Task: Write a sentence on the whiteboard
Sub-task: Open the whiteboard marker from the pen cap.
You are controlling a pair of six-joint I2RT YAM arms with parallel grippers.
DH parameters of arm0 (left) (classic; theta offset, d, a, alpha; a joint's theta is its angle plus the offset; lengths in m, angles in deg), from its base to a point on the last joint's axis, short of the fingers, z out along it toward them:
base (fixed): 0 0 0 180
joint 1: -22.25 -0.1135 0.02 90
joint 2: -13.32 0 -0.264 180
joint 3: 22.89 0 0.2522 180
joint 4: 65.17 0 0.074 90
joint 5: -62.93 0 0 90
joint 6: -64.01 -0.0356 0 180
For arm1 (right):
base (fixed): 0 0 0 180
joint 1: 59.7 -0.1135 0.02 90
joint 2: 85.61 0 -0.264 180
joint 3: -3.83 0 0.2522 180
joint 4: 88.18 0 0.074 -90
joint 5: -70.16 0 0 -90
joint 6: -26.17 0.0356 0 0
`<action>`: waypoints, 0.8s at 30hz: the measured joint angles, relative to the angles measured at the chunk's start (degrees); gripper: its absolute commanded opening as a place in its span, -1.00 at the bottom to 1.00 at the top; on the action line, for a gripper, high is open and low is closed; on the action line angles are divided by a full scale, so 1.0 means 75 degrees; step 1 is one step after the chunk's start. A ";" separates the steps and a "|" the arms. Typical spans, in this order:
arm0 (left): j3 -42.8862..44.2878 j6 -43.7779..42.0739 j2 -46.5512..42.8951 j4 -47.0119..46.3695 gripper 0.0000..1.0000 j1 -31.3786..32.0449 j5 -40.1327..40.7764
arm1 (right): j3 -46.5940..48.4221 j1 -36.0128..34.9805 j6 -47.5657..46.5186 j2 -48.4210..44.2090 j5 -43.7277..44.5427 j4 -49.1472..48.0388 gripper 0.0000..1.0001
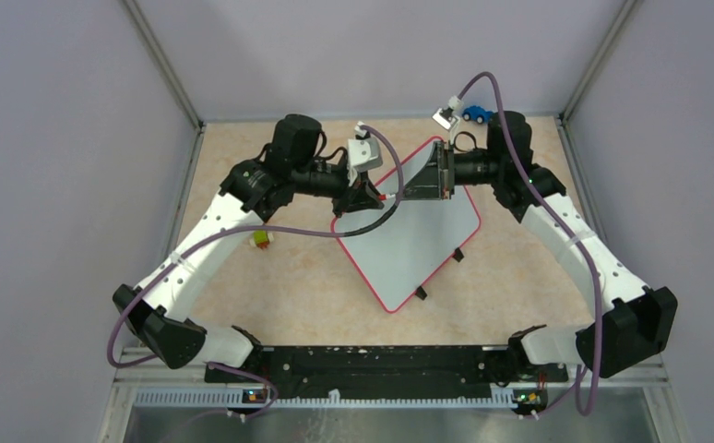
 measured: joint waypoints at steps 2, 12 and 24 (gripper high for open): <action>-0.0035 -0.0003 0.0000 0.0015 -1.00 0.0000 -0.0032 | 0.0000 -0.0003 -0.0050 -0.0009 -0.0035 -0.0012 -1.00; -0.0291 -0.0003 -0.0090 -0.0169 -1.00 -0.0137 -0.0117 | 0.0026 0.0105 -0.0440 -0.0009 0.0000 0.0338 -1.00; -0.0667 -0.0038 -0.0656 -0.0006 -1.00 -0.1160 0.0189 | 0.0498 0.1364 -0.1384 -0.0058 -0.0023 0.1326 -1.00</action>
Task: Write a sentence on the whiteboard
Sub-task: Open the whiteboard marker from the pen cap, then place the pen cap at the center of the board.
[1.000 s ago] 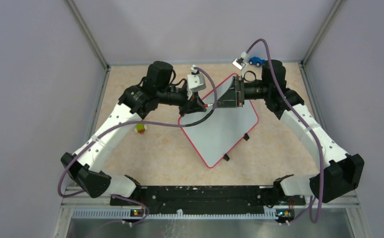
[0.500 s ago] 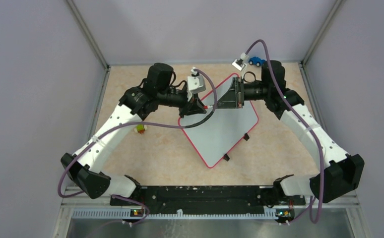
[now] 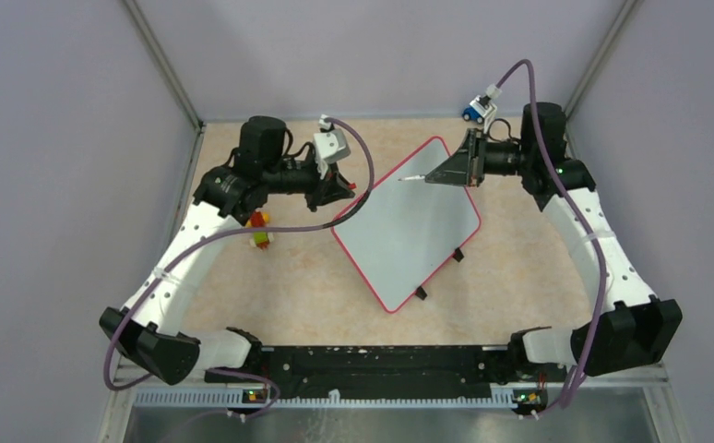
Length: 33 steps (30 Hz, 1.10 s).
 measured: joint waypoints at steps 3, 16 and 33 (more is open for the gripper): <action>-0.0003 0.0006 -0.0187 0.0108 -1.00 -0.0216 0.0064 | 0.0047 0.0356 -0.0265 0.0000 -0.0070 0.0300 -1.00; -0.0230 0.0877 0.0568 0.0213 -1.00 -0.2428 0.1393 | 0.0577 0.0589 -0.2302 -0.0149 0.0376 0.1961 -1.00; -0.2480 0.1288 0.2739 0.0128 -1.00 -0.2841 0.3325 | -0.0495 0.0595 -0.4264 -0.0950 0.0991 0.2401 -1.00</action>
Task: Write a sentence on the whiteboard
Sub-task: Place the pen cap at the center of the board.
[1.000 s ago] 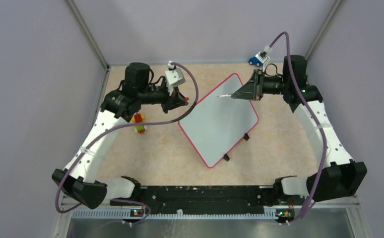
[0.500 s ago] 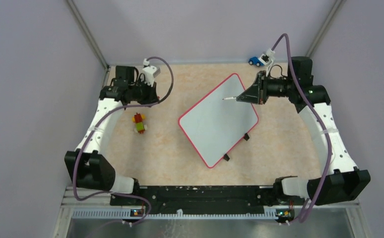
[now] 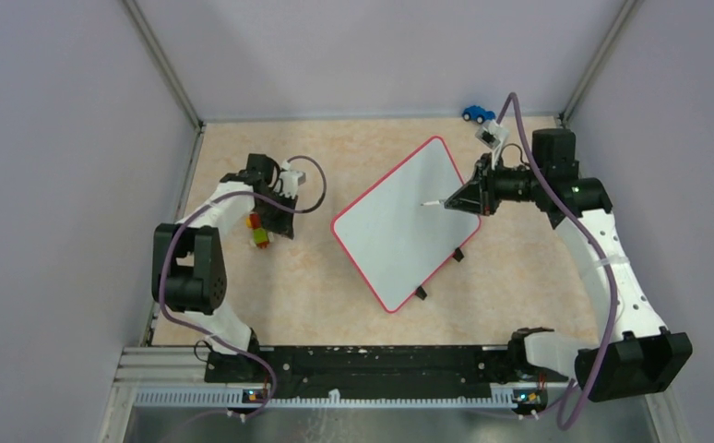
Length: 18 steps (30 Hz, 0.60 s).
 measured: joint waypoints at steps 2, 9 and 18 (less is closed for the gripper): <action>-0.0070 0.0015 0.0146 -0.0064 -1.00 0.0000 0.0076 | -0.0163 -0.0017 -0.0117 -0.0044 0.0026 -0.0003 -1.00; -0.0242 0.0020 0.0583 -0.0303 -0.87 0.0070 0.0268 | -0.0595 -0.0303 -0.0312 -0.0108 0.0251 -0.0029 -1.00; -0.0332 0.0015 0.0857 -0.0347 -0.48 0.0166 0.0309 | -0.0603 -0.0734 -0.0522 -0.0108 0.0446 -0.0064 -1.00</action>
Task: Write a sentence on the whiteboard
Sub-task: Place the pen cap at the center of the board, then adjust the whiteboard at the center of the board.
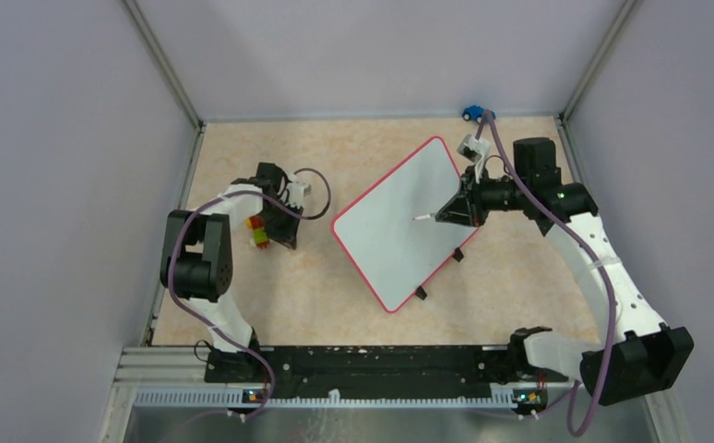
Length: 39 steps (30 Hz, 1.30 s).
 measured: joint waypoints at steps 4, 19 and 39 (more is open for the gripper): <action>0.0020 0.0032 0.0023 0.0029 -0.26 0.0000 -0.0099 | 0.0000 -0.0035 -0.0067 0.0003 0.0052 0.0020 -1.00; 0.1314 -0.0087 -0.0105 0.1116 0.27 0.0012 -0.0697 | 0.0015 -0.0035 -0.0149 0.0017 0.0070 0.0166 -1.00; 0.4246 0.1585 -0.0568 0.0446 0.38 0.0915 -0.5727 | 0.0131 -0.0035 -0.0137 0.0006 0.0041 0.0166 -1.00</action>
